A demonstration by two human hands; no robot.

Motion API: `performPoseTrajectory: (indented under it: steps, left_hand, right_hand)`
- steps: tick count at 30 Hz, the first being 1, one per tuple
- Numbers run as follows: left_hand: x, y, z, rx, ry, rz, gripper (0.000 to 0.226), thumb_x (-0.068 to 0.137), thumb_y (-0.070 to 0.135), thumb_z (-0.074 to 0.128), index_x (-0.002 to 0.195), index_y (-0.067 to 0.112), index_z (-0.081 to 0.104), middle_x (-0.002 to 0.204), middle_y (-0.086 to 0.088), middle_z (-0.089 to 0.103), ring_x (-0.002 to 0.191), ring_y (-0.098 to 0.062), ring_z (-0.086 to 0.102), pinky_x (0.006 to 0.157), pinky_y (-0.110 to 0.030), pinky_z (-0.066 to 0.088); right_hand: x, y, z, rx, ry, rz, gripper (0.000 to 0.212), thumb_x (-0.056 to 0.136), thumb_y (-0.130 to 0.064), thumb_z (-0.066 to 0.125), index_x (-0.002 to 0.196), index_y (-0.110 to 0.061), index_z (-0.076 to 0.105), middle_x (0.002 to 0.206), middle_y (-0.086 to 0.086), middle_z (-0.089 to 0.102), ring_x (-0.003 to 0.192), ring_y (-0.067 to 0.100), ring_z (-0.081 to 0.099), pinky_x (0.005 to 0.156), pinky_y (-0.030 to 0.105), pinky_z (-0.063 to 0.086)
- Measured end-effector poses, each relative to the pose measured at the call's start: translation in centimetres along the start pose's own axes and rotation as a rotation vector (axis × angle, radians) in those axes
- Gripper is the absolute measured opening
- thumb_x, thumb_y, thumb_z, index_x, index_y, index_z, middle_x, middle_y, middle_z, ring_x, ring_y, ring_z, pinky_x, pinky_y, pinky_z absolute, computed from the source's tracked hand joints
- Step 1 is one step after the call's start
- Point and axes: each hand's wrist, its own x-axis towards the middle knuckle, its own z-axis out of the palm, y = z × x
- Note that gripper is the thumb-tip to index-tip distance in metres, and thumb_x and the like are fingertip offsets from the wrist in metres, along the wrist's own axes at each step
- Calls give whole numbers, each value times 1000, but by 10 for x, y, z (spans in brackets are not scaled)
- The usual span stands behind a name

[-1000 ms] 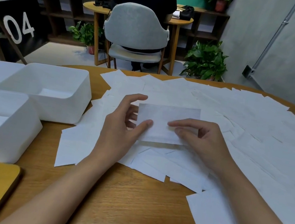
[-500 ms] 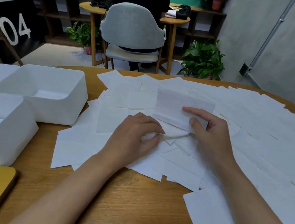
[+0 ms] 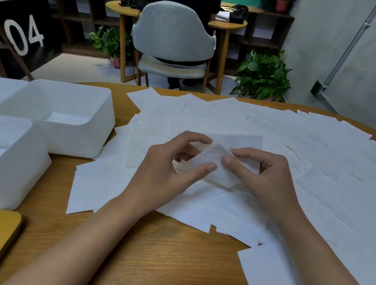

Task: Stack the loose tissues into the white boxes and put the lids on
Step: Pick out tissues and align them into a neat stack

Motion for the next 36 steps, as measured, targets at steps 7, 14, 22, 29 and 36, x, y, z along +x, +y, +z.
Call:
performPoseTrajectory:
  steps: [7,14,22,29,36]
  left_hand:
    - [3,-4,-15,-127,34,-113,33,92,19,81,120,31,71,95,7,77,100,-16,73,93,-21,54]
    - [3,-5,-18,-101,-2,-202,33,85,27,87,115,32,73,94,11,78,99,-8,74,78,-17,56]
    - [3,-11,-12,0,18,-183,35,89,39,81,123,38,69,118,22,70,114,-3,64,88,-22,53]
    - [5,-6,-11,-189,50,-256,32,92,24,80,122,30,72,105,9,74,83,-3,66,63,-14,50]
    - [3,-24,4,200,77,25,45,84,34,88,120,23,64,112,11,63,100,-12,62,79,-18,47]
  right_hand:
    - [-2,-3,-9,217,29,124,8,89,-23,79,93,-27,84,98,-7,81,94,14,77,88,34,59]
    - [-7,-6,-1,19,-149,96,42,89,-38,77,130,-40,67,120,-21,72,111,1,68,92,21,54]
    - [-9,-8,3,-51,-119,-38,67,97,-12,72,149,-41,40,146,-38,39,120,-29,42,89,-8,32]
    - [-5,-8,-6,-2,-175,-13,32,96,-14,74,122,-32,71,123,-20,69,113,5,67,91,19,53]
    - [5,12,-15,0,121,77,29,99,-7,67,108,-30,83,115,-16,77,118,6,67,112,42,49]
